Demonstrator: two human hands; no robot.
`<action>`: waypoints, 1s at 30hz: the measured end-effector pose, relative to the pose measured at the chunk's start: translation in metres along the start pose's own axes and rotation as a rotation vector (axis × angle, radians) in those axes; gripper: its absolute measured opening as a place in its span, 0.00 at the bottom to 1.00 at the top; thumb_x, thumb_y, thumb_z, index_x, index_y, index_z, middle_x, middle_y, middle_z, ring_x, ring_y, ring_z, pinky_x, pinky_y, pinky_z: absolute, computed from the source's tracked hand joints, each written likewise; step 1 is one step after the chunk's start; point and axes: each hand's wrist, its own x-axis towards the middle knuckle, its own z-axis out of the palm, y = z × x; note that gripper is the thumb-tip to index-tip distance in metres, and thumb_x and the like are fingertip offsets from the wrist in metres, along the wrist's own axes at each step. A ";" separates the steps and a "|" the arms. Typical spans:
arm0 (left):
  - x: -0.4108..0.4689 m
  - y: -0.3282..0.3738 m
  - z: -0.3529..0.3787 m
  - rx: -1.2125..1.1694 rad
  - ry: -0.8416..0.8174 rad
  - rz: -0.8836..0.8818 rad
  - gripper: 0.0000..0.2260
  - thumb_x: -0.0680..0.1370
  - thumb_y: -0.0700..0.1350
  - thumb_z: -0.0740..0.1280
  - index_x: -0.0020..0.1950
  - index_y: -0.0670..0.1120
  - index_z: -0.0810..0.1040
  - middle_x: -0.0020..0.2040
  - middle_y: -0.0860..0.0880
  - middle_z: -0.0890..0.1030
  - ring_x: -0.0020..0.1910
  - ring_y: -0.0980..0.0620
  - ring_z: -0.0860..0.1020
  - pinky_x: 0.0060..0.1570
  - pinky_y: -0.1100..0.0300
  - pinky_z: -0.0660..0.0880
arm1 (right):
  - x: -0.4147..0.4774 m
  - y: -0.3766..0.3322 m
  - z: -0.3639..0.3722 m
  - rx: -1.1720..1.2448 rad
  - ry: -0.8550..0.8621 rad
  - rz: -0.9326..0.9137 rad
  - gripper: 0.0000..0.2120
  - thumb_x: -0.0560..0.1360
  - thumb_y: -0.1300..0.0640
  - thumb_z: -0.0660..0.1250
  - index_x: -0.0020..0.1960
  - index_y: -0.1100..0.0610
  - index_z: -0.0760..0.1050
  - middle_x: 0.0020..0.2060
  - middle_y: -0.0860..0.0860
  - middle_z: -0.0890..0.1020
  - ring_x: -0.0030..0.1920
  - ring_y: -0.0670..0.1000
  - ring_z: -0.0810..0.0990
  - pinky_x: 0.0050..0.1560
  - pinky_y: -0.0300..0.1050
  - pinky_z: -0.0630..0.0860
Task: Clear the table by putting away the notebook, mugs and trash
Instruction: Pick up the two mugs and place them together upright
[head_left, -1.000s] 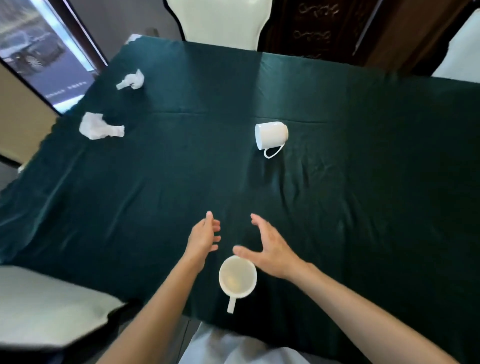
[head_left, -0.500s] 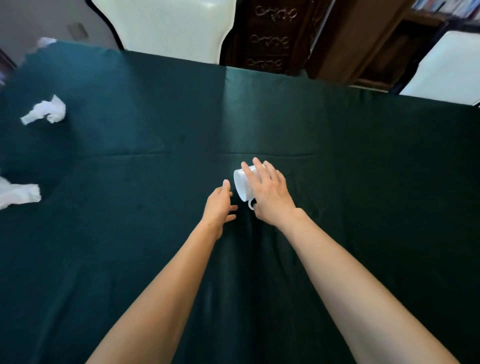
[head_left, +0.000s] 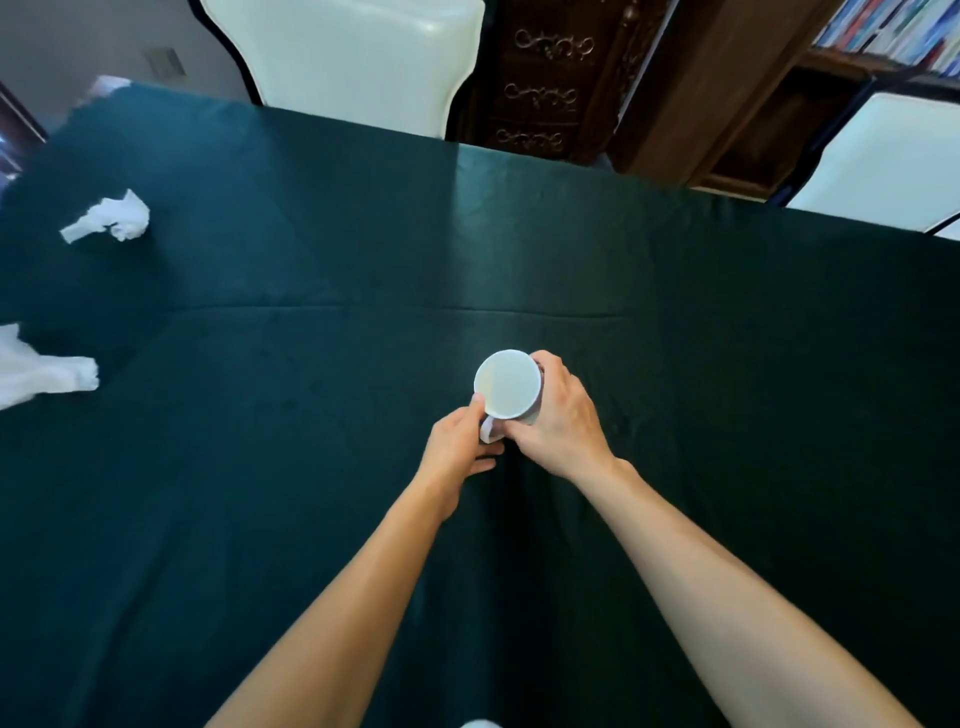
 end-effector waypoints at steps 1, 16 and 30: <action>-0.016 -0.005 0.002 0.016 0.007 0.022 0.19 0.83 0.60 0.61 0.53 0.50 0.85 0.47 0.52 0.90 0.52 0.45 0.88 0.49 0.54 0.84 | -0.014 0.002 -0.003 0.032 -0.007 -0.016 0.40 0.62 0.44 0.82 0.67 0.53 0.68 0.61 0.49 0.77 0.60 0.54 0.76 0.56 0.46 0.75; -0.289 -0.144 0.067 0.269 0.066 0.226 0.10 0.83 0.49 0.61 0.56 0.59 0.80 0.48 0.50 0.86 0.44 0.57 0.83 0.53 0.53 0.82 | -0.279 0.034 -0.086 0.359 -0.100 -0.207 0.36 0.64 0.39 0.81 0.68 0.42 0.72 0.60 0.38 0.82 0.61 0.40 0.81 0.54 0.27 0.77; -0.351 -0.271 0.075 0.251 0.127 0.245 0.12 0.81 0.49 0.65 0.54 0.67 0.79 0.45 0.58 0.83 0.48 0.55 0.80 0.57 0.51 0.80 | -0.388 0.056 -0.048 0.321 -0.278 -0.078 0.35 0.63 0.46 0.81 0.68 0.47 0.73 0.57 0.42 0.82 0.57 0.44 0.81 0.47 0.23 0.73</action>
